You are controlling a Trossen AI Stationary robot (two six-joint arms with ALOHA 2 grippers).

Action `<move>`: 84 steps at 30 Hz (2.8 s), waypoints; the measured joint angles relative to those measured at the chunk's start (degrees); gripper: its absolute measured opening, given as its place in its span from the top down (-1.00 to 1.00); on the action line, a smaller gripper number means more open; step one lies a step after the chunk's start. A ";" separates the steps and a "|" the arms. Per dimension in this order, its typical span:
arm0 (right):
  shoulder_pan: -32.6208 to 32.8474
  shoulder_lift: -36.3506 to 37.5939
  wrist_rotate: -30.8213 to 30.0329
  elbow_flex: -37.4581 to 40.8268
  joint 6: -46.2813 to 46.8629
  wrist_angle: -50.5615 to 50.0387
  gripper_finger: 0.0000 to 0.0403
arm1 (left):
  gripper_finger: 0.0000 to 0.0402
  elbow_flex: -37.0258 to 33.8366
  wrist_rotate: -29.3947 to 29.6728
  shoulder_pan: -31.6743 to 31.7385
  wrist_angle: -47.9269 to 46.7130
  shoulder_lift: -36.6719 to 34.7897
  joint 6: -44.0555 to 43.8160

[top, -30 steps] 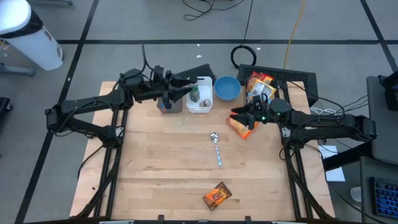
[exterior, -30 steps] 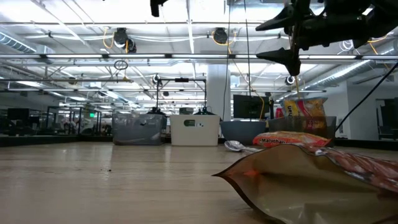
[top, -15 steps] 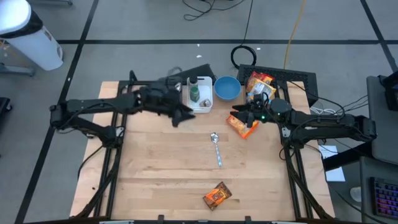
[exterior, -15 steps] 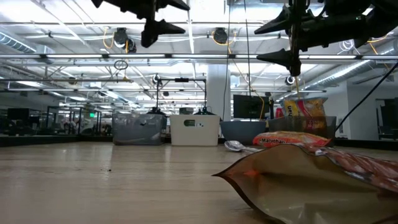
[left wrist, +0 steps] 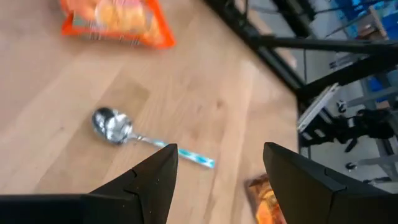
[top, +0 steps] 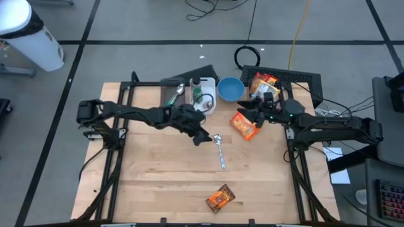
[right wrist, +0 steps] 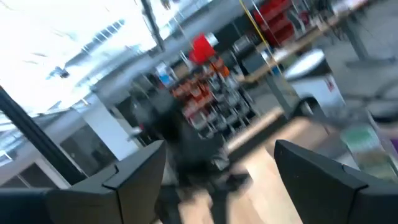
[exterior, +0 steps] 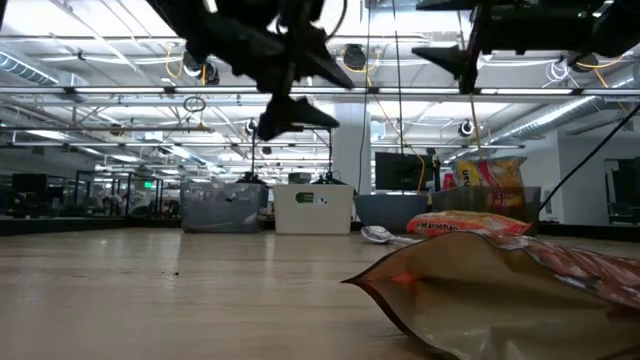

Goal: Pick & Place Food Item
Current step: Put the blue patterned spoon into the left black bin

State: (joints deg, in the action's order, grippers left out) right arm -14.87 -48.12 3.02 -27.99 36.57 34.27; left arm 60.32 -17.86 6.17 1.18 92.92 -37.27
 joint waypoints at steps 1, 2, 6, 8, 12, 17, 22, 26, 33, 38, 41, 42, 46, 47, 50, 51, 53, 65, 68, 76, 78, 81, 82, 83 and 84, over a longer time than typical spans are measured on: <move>0.00 0.99 0.00 0.00 -0.30 0.13 -0.45 | -0.21 0.00 -0.09 0.10 0.39 1.10 -0.20; -0.02 2.16 0.00 0.00 -0.66 -0.64 -0.45 | -0.21 0.00 -0.07 0.18 1.14 2.19 -0.45; -0.02 7.97 -0.14 0.00 -3.02 -5.61 -0.45 | -0.21 0.00 1.43 0.33 3.34 5.91 -1.79; -0.02 11.04 -0.34 0.00 -3.43 -9.92 -0.45 | -0.21 0.00 2.74 0.56 4.10 7.29 -2.40; 0.00 15.86 -1.50 0.02 -3.21 -16.63 -0.45 | -0.21 0.02 4.37 0.99 6.82 9.90 -3.58; 0.46 18.78 -1.47 0.02 -2.79 -18.90 -0.45 | -0.21 0.00 7.05 2.03 7.76 13.07 -5.47; 1.59 19.35 -1.48 0.02 -2.35 -19.92 -0.45 | -0.21 0.00 8.50 3.19 7.69 15.61 -6.79; 2.16 19.33 -1.41 0.02 -1.39 -21.58 -0.45 | -0.21 0.00 9.37 3.28 8.99 16.70 -6.67; 2.67 19.35 -1.28 0.02 -1.21 -22.89 -0.45 | -0.21 0.00 11.01 3.24 9.84 16.63 -2.37; 2.67 19.35 -1.28 0.02 -1.21 -22.94 -0.45 | -0.21 -0.01 11.09 3.35 9.87 16.63 -1.37; 2.67 19.35 -1.31 0.02 -1.21 -22.98 -0.45 | -0.21 0.00 10.23 3.75 9.87 16.63 -1.20; 2.67 19.35 -1.30 0.02 -1.21 -22.98 -0.45 | -0.21 0.00 9.89 3.84 9.98 16.97 -0.77; 2.67 19.28 -1.31 0.02 -1.24 -23.08 -0.45 | -0.21 0.11 7.12 4.31 11.85 18.59 -0.95; 2.67 19.28 -1.31 0.02 -1.23 -23.15 -0.45 | -0.21 0.47 6.73 4.31 12.58 19.07 -1.01; 2.64 19.30 -1.31 0.02 -1.19 -23.42 -0.45 | -0.21 1.61 5.32 4.17 12.24 20.70 -1.43; 2.62 19.30 -1.25 0.02 -1.20 -23.55 -0.45 | -0.21 2.25 4.83 4.06 12.53 21.30 -1.35; 2.62 19.30 -1.30 0.02 -1.17 -23.63 -0.45 | -0.21 3.29 3.48 3.82 12.05 22.16 -0.53; 2.62 19.33 -1.34 0.02 -0.78 -24.75 -0.45 | -0.21 12.44 2.47 1.96 3.22 28.45 3.82; 2.62 19.33 -1.33 0.02 -0.75 -25.01 -0.45 | -0.21 12.44 2.42 2.07 2.35 28.37 4.20; 2.62 19.33 -1.35 0.02 -1.11 -25.62 -0.45 | -0.21 12.59 -3.09 3.30 -5.20 27.86 8.36; 2.62 19.33 -1.33 0.02 -1.21 -25.63 -0.45 | -0.21 12.63 -3.02 3.22 -6.42 27.83 9.56; 2.62 19.35 -1.33 0.02 -1.28 -25.62 -0.45 | -0.21 12.59 -3.14 3.17 -6.53 27.83 10.42; 2.62 19.33 -1.33 0.02 -1.36 -25.62 -0.45 | -0.21 12.57 -3.14 3.17 -6.59 27.85 10.44; 2.62 19.34 -1.35 0.02 -1.41 -25.63 -0.45 | -0.21 12.54 -3.16 3.17 -6.65 27.85 10.42; 2.62 19.35 -1.37 0.02 -1.41 -25.62 -0.45 | -0.21 12.54 -3.16 3.17 -6.72 27.85 10.52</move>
State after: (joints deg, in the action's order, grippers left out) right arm -12.25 -28.77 1.66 -27.97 35.16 8.64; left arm 72.86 -21.02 9.34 -5.54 120.77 -26.75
